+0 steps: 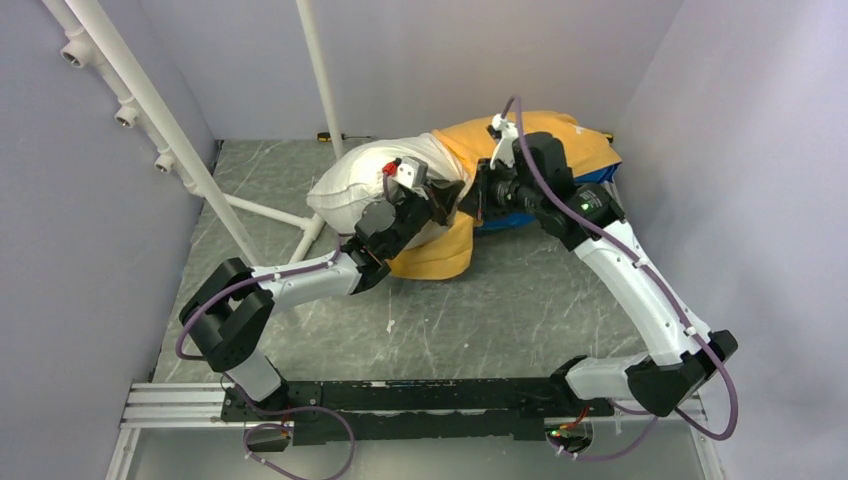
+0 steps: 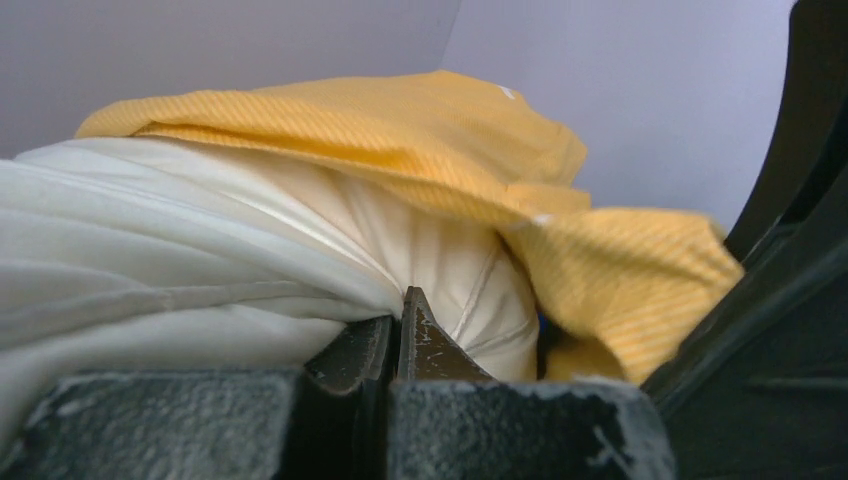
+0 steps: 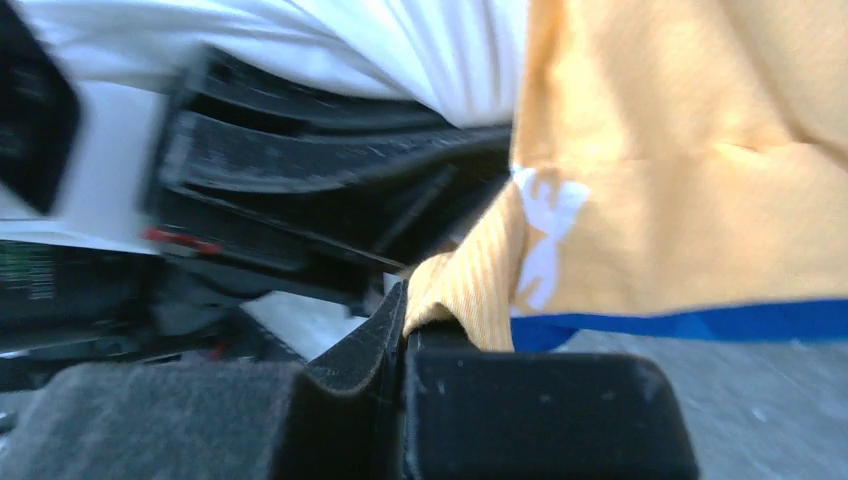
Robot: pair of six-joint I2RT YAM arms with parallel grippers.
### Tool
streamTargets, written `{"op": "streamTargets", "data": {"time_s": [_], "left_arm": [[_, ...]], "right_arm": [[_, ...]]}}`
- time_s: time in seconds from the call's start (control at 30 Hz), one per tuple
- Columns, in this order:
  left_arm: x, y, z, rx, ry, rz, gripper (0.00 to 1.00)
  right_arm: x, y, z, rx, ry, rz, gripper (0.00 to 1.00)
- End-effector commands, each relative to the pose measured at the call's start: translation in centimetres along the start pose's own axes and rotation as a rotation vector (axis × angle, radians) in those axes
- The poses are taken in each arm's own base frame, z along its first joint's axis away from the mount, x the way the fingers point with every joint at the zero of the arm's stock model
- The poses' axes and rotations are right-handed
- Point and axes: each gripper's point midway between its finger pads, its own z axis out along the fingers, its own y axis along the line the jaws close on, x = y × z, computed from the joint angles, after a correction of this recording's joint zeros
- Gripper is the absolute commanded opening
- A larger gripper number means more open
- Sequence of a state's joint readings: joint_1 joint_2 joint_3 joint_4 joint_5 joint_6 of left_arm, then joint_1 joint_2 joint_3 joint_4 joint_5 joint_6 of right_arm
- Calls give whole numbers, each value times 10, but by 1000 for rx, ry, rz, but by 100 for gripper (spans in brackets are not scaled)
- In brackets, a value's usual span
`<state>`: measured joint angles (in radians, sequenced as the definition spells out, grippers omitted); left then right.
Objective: Put the pillow into the pillowcase
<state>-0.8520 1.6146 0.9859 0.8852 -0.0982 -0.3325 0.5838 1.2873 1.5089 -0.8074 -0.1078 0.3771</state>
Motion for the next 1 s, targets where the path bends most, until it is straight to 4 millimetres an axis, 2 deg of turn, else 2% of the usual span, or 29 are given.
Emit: {"op": "streamTargets", "data": {"time_s": [0.0, 0.1, 0.23, 0.37, 0.43, 0.47, 0.5, 0.57, 0.63, 0.67, 0.7, 0.77, 0.87, 0.97], "left_arm": [[5, -44, -2, 162, 4, -22, 0], [9, -52, 0, 172, -1, -14, 0], [22, -56, 7, 154, -18, -39, 0], [44, -56, 20, 104, -33, -80, 0], [55, -60, 26, 102, -33, -96, 0], [61, -60, 27, 94, -29, -97, 0], [63, -59, 27, 78, -28, -96, 0], [63, -51, 23, 35, -27, -85, 0], [58, -40, 14, -18, -38, -61, 0], [53, -33, 9, -49, -44, -40, 0], [48, -29, 5, -65, -44, -28, 0], [42, -24, -2, -89, -34, 14, 0], [34, -23, -8, -97, -23, 51, 0], [27, -20, -11, -109, -32, 71, 0]], "right_arm": [[-90, 121, -68, -612, -257, -24, 0], [-101, 165, -101, -911, -241, 3, 0], [-108, 195, -132, -1138, -233, 14, 0], [-102, 217, -147, -1233, -198, -27, 0], [-100, 215, -137, -1189, -189, -26, 0], [-100, 209, -127, -1128, -185, -14, 0], [-94, 194, -107, -1011, -140, 32, 0], [-98, 155, -82, -779, -158, 83, 20], [-99, 112, -69, -565, -192, 119, 46], [-99, 92, -69, -464, -211, 121, 61], [-100, 72, -69, -363, -231, 117, 72], [-101, 33, -75, -149, -265, 92, 87], [-101, -11, -93, 79, -280, 80, 93], [-99, -64, -118, 314, -308, 113, 92]]}}
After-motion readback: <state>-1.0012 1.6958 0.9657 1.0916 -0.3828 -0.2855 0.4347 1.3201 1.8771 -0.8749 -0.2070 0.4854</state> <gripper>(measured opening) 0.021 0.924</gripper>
